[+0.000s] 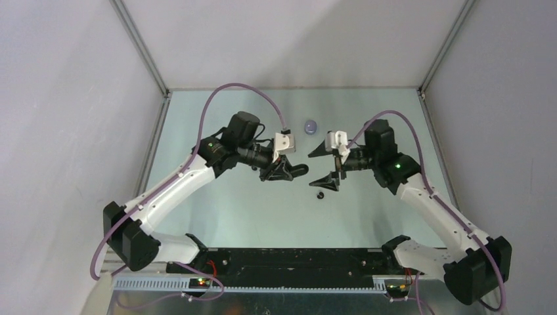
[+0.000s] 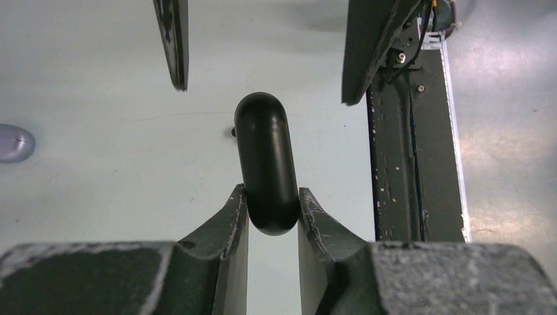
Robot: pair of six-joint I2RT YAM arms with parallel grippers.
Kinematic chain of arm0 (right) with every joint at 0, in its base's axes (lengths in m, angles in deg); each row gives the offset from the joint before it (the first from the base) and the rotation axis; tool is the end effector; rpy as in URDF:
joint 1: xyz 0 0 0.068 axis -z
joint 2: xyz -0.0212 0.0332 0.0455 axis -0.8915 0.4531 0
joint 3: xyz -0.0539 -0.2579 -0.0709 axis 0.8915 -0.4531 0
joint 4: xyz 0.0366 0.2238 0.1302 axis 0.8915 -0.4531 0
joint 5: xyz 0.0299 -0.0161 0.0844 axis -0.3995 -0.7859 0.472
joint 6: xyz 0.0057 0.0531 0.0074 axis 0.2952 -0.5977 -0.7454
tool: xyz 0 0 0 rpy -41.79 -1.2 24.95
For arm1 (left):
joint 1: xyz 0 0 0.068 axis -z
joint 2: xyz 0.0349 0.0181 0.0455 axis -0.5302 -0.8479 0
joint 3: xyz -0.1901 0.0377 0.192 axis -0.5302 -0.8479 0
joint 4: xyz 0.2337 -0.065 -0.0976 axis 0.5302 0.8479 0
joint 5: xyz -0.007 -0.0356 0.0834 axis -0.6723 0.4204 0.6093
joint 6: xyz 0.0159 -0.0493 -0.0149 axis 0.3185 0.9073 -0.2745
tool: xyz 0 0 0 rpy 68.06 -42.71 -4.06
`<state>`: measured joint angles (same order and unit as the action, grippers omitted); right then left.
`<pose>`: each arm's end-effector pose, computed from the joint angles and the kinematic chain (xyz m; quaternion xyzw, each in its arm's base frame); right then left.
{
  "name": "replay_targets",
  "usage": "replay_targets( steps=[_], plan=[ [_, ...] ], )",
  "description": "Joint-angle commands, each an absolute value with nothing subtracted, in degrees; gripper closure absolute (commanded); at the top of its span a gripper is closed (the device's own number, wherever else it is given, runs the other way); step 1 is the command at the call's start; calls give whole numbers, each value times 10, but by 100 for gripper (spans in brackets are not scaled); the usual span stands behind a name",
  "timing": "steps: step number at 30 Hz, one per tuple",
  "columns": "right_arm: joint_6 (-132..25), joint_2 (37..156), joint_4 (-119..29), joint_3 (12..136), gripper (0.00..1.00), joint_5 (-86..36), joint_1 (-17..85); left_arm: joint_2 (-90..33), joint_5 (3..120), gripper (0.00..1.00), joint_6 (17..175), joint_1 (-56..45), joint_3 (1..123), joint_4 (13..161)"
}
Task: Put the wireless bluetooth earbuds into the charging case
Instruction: Pick up the charging case at the center of the board.
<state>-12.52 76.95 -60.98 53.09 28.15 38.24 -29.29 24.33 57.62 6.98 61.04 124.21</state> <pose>0.1941 0.1238 0.3411 -0.5973 0.4896 0.3786 0.5102 0.2024 -0.1965 0.3454 0.5898 0.6146 -0.3900 0.3496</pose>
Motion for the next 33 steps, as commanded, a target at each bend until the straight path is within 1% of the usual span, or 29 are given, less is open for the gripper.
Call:
replay_targets(
  steps=[1, 8, 10, 15, 18, 20, 23, 26, 30, 33],
  plan=[
    [-93, 789, -635, 571, 18, 199, 327, -264, 235, 82, 557, 78, 588, 1229],
    [-99, 820, -652, 585, 30, 157, 269, -270, 255, 83, 541, 87, 576, 1228],
    [-100, 827, -656, 586, 37, 150, 262, -272, 259, 83, 536, 89, 575, 1227],
    [-94, 839, -669, 585, 47, 144, 257, -271, 269, 84, 528, 91, 572, 1227],
    [-94, 843, -674, 586, 57, 151, 255, -273, 275, 84, 523, 94, 570, 1229],
    [-95, 843, -675, 586, 61, 156, 252, -274, 281, 84, 519, 96, 569, 1230],
    [-97, 843, -675, 586, 63, 164, 247, -277, 291, 84, 508, 103, 570, 1235],
    [-102, 844, -683, 594, 62, 173, 245, -280, 307, 84, 499, 112, 571, 1240],
    [-96, 847, -701, 601, 63, 184, 244, -281, 317, 86, 491, 117, 574, 1246],
    [-87, 848, -715, 601, 60, 192, 244, -282, 321, 87, 490, 119, 576, 1247]
  ],
)
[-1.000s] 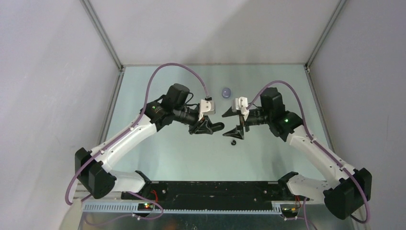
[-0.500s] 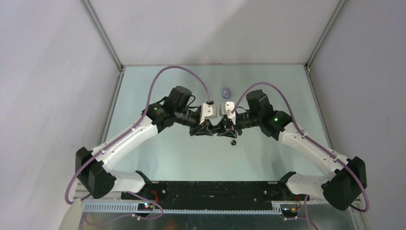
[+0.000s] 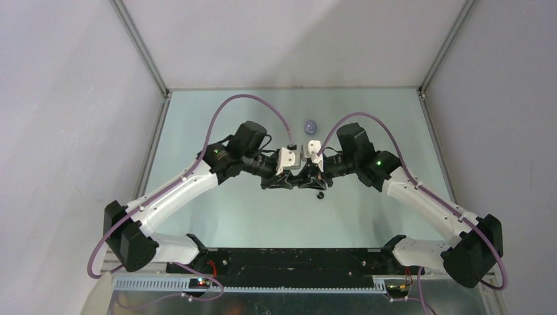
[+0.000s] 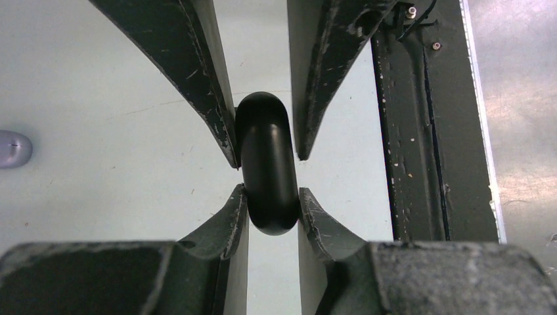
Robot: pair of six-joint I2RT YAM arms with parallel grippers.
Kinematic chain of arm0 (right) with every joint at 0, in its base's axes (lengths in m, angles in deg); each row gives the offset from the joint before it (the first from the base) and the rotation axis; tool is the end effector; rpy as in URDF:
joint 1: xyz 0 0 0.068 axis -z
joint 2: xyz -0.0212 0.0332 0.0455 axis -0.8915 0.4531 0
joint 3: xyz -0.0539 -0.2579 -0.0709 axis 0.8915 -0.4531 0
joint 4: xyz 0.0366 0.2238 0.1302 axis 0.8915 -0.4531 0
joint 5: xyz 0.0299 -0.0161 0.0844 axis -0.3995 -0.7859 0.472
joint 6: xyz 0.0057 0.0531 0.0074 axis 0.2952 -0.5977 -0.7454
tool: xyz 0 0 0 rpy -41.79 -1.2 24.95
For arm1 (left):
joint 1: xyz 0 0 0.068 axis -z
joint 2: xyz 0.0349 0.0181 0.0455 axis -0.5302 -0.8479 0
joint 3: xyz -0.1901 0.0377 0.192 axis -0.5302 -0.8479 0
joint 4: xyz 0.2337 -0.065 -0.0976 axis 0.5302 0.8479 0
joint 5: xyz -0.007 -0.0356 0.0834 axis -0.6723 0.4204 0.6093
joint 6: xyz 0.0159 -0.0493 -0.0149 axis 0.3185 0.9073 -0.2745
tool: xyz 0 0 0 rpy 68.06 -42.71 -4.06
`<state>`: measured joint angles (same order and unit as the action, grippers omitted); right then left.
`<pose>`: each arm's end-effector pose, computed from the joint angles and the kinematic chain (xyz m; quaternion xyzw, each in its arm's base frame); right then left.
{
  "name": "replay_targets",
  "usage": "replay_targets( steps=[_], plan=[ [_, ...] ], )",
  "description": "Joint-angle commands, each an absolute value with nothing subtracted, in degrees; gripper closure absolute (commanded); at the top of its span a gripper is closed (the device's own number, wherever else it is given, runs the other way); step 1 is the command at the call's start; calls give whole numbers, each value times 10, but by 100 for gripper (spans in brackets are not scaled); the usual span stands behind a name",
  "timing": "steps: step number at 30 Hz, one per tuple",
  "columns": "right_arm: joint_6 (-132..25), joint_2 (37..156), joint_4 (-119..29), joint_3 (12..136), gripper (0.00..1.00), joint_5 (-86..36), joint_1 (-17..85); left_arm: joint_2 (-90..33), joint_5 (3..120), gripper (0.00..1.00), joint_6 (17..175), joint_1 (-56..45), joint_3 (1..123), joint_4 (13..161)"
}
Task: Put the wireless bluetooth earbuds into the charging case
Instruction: Pick up the charging case at the center of the board.
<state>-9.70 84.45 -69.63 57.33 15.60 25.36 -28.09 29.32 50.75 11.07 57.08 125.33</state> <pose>0.1871 0.1779 0.3212 -0.6416 0.5295 0.3617 0.4210 0.1845 -0.2042 0.3255 0.6409 0.5942 -0.3477 0.3395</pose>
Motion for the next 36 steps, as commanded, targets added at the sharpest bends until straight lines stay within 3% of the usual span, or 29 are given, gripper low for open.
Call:
replay_targets(
  steps=[1, 3, 4, 5, 6, 9, 11, 12, 15, 17, 19, 27, 30, 36],
  plan=[
    [-85, 848, -717, 601, 59, 194, 244, -281, 321, 87, 490, 119, 576, 1247],
    [-83, 850, -719, 602, 61, 192, 244, -279, 322, 87, 490, 119, 576, 1246],
    [-81, 850, -720, 601, 66, 192, 244, -279, 323, 87, 490, 119, 577, 1245],
    [-76, 852, -724, 601, 78, 190, 241, -277, 324, 87, 492, 118, 577, 1243],
    [-76, 853, -725, 601, 81, 189, 240, -277, 325, 86, 492, 118, 577, 1243],
    [-86, 849, -719, 601, 92, 186, 240, -272, 330, 69, 497, 119, 575, 1234],
    [-102, 845, -713, 608, 98, 181, 241, -266, 333, 53, 500, 118, 571, 1227],
    [-120, 843, -710, 612, 100, 180, 246, -259, 336, 40, 505, 116, 570, 1219],
    [-166, 833, -692, 629, 100, 203, 281, -242, 323, 24, 537, 92, 565, 1194],
    [-205, 826, -669, 632, 100, 231, 312, -226, 295, 7, 567, 67, 561, 1171],
    [-250, 820, -640, 632, 100, 259, 345, -209, 276, 1, 602, 39, 558, 1143],
    [-556, 827, -435, 633, 100, 323, 437, -208, 139, 0, 839, -90, 593, 971],
    [-672, 847, -329, 633, 100, 321, 455, -224, 142, 1, 942, -103, 606, 911],
    [-848, 885, -187, 618, 100, 319, 462, -243, 156, 1, 1174, -96, 505, 623]
  ],
)
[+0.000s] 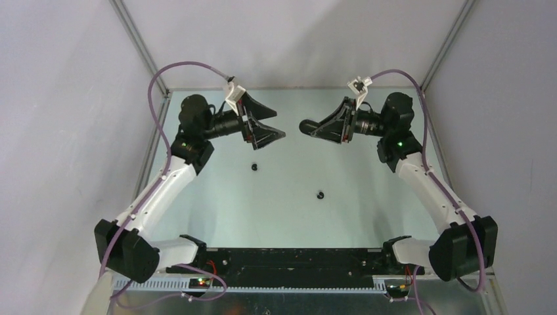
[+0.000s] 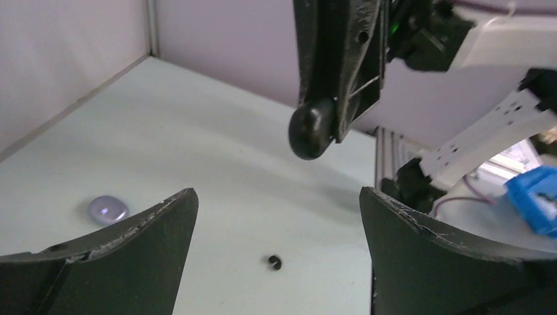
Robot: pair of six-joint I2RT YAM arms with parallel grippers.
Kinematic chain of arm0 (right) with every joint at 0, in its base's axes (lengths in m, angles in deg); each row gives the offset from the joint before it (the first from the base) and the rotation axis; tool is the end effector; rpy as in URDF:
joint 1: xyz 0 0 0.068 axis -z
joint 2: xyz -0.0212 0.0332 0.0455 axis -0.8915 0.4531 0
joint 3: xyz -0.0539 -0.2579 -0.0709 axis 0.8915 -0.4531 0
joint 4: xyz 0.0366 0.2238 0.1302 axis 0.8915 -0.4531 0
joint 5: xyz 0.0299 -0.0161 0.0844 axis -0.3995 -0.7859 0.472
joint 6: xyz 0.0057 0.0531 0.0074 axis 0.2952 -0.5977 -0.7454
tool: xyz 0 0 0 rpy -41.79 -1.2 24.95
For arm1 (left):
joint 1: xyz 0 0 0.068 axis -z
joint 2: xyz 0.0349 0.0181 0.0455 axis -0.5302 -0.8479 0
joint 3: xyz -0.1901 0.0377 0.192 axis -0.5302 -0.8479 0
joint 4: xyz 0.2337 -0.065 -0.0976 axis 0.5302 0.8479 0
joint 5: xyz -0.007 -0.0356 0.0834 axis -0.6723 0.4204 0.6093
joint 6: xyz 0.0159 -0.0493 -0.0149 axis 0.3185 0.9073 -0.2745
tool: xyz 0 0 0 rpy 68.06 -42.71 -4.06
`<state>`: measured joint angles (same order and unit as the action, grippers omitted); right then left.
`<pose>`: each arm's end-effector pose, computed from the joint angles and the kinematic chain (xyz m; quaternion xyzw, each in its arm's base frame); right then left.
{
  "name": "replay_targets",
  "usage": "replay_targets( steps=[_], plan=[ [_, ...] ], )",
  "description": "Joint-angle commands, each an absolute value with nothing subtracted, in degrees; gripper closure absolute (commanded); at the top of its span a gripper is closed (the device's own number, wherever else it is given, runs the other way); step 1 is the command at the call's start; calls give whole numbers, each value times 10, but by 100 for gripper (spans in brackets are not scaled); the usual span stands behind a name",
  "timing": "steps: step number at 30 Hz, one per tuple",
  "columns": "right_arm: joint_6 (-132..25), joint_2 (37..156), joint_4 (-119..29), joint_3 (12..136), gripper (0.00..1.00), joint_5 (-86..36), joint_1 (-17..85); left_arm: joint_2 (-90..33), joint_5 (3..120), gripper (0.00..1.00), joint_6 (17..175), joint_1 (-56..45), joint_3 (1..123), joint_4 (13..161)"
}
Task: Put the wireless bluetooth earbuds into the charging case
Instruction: Pick up the charging case at the center of the board.
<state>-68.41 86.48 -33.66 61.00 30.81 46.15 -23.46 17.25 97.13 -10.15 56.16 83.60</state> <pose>0.2537 0.1102 0.3918 -0.3544 0.6031 0.5440 0.4634 0.2441 -0.1284 0.4080 0.3646 0.5990 -0.4866 0.5210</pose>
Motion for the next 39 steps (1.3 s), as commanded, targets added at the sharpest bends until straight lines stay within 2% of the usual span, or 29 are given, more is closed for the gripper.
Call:
replay_targets(
  steps=[1, 7, 17, 39],
  plan=[
    [-864, 886, -179, 610, 100, 316, 460, -243, 157, 1, 1185, -90, 496, 589],
    [-866, 869, -153, 578, 100, 275, 443, -246, 146, 2, 1202, -54, 482, 582],
    [-843, 868, -152, 564, 100, 273, 415, -266, 139, 16, 1182, -28, 487, 600],
    [-750, 858, -205, 561, 100, 310, 390, -270, 137, 62, 1161, -18, 499, 634]
  ],
)
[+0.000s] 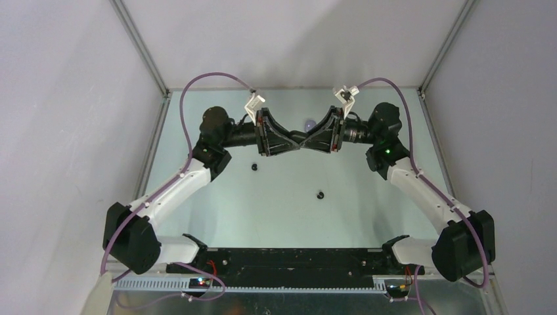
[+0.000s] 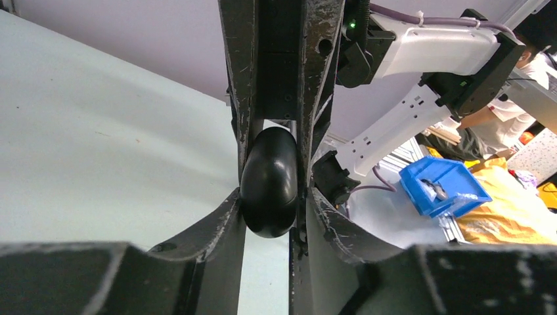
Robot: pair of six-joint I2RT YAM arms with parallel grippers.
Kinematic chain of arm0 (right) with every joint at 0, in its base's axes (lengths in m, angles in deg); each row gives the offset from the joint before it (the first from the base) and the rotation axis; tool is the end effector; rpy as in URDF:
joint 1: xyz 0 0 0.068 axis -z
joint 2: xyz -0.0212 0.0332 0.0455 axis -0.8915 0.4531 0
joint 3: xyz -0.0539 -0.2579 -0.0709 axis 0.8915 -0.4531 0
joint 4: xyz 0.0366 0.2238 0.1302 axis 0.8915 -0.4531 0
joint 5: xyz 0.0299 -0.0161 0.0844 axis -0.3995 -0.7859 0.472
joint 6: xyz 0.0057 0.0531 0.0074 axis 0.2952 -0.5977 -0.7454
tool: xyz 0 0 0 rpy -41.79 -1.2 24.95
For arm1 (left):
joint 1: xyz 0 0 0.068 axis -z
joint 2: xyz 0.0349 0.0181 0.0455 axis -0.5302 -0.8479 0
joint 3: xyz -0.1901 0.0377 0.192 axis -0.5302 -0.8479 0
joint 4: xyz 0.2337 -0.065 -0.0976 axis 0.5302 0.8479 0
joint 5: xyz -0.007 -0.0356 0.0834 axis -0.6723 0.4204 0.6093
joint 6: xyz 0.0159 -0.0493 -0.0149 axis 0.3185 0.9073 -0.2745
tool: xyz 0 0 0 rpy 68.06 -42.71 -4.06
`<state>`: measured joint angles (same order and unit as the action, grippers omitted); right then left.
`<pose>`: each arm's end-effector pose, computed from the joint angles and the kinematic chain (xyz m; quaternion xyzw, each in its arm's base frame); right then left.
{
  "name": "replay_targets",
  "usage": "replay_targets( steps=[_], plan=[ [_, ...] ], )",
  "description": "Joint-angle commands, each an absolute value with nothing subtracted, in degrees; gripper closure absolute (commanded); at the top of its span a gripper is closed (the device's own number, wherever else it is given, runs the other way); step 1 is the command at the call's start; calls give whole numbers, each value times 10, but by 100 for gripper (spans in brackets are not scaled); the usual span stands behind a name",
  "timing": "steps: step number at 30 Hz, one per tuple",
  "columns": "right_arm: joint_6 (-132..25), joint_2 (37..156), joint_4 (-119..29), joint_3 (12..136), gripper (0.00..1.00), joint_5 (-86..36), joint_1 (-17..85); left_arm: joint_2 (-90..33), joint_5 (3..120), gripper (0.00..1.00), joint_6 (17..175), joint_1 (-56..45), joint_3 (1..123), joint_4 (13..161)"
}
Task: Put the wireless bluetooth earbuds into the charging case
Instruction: Pick up the charging case at the center of the board.
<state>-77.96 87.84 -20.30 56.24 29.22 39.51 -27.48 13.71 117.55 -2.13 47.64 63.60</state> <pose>0.2456 0.1411 0.3784 -0.3542 0.5774 0.5942 0.4338 0.2389 -0.1714 0.3708 0.3397 0.5838 -0.6118 0.4117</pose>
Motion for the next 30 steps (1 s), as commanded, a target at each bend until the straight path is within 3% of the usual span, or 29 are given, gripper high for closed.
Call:
replay_targets(
  steps=[1, 11, 12, 13, 15, 17, 25, 30],
  plan=[
    [-748, 857, -208, 561, 100, 311, 392, -269, 137, 64, 1161, -18, 499, 634],
    [-766, 861, -192, 561, 94, 341, 404, -262, 134, 87, 1152, -18, 497, 642],
    [-769, 862, -187, 561, 94, 345, 405, -261, 130, 84, 1153, -18, 497, 642],
    [-775, 863, -185, 561, 94, 346, 406, -260, 128, 68, 1153, -18, 497, 638],
    [-785, 866, -177, 561, 94, 349, 411, -258, 123, 48, 1158, -19, 496, 631],
    [-795, 868, -170, 561, 94, 352, 413, -257, 120, 46, 1161, -18, 497, 628],
    [-795, 873, -169, 561, 96, 358, 409, -259, 120, 60, 1161, -19, 499, 628],
    [-774, 874, -180, 562, 96, 358, 400, -257, 121, 45, 1159, -19, 500, 631]
  ],
)
